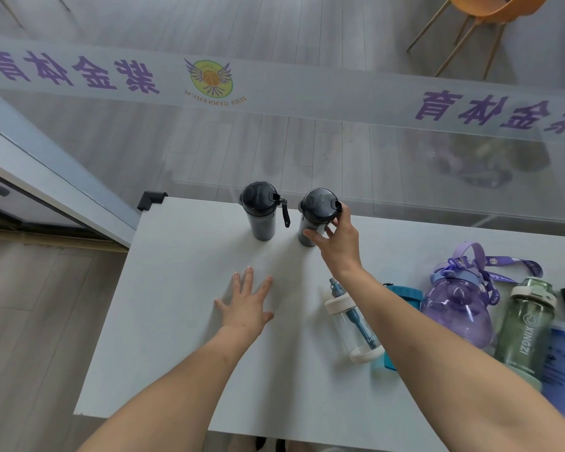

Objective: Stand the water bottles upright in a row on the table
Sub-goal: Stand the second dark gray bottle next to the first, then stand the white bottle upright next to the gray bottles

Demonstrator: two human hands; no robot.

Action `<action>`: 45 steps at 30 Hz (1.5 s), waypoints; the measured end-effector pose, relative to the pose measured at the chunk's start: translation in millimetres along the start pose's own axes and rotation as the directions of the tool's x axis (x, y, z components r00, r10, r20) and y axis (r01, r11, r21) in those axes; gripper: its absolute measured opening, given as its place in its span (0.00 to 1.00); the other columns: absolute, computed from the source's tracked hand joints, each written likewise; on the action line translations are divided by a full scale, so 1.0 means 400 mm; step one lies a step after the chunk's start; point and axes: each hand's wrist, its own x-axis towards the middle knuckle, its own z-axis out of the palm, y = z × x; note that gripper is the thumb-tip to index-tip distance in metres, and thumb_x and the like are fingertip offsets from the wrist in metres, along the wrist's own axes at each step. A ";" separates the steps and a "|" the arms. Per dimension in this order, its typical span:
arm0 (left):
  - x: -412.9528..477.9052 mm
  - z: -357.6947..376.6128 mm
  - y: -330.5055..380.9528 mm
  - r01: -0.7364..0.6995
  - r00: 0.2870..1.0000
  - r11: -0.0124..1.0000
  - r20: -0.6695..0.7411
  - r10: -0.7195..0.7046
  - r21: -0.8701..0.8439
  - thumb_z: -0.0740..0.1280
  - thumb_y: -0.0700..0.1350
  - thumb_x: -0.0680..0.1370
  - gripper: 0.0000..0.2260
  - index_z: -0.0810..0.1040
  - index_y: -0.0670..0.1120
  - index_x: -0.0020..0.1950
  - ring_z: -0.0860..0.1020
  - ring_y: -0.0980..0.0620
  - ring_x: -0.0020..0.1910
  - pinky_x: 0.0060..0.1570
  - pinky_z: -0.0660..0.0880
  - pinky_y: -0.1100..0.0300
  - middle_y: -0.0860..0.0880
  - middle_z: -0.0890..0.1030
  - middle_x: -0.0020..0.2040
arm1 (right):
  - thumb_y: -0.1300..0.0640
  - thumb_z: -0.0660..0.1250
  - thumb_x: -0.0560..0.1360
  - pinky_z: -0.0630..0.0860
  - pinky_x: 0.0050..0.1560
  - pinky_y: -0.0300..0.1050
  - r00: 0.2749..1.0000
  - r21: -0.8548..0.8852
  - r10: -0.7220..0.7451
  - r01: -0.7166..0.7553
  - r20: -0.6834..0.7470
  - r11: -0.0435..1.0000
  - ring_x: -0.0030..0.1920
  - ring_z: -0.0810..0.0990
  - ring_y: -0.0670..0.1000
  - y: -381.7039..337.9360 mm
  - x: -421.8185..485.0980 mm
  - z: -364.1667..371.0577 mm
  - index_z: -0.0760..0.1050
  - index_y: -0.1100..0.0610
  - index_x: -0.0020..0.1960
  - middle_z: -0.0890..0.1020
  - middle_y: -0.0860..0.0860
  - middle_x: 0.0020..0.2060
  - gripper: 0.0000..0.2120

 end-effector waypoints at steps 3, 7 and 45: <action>0.000 0.003 0.002 0.002 1.000 1.000 -0.004 -0.002 -0.020 0.66 0.55 0.80 0.36 0.46 0.65 0.79 0.34 0.43 0.79 0.67 0.59 0.26 0.51 0.34 0.80 | 0.66 0.79 0.70 0.76 0.65 0.41 1.000 -0.022 0.000 0.001 0.015 1.000 0.57 0.77 0.37 -0.001 0.000 -0.004 0.68 0.53 0.70 0.78 0.43 0.56 0.34; -0.011 0.007 0.006 0.009 1.000 0.998 -0.010 -0.009 -0.055 0.66 0.52 0.81 0.34 0.48 0.63 0.79 0.35 0.43 0.79 0.68 0.59 0.27 0.50 0.36 0.81 | 0.58 0.81 0.70 0.72 0.70 0.49 0.996 -0.142 0.044 -0.032 0.081 0.989 0.68 0.73 0.49 0.005 -0.017 -0.039 0.67 0.51 0.73 0.76 0.47 0.67 0.36; -0.051 0.010 0.132 -0.196 0.981 0.980 -0.006 0.196 0.030 0.60 0.54 0.82 0.26 0.53 0.60 0.79 0.43 0.45 0.80 0.68 0.65 0.36 0.48 0.44 0.81 | 0.58 0.82 0.65 0.57 0.63 0.21 0.995 -0.367 -0.055 0.020 -0.084 0.930 0.59 0.66 0.39 0.105 -0.305 -0.222 0.62 0.63 0.78 0.69 0.54 0.63 0.48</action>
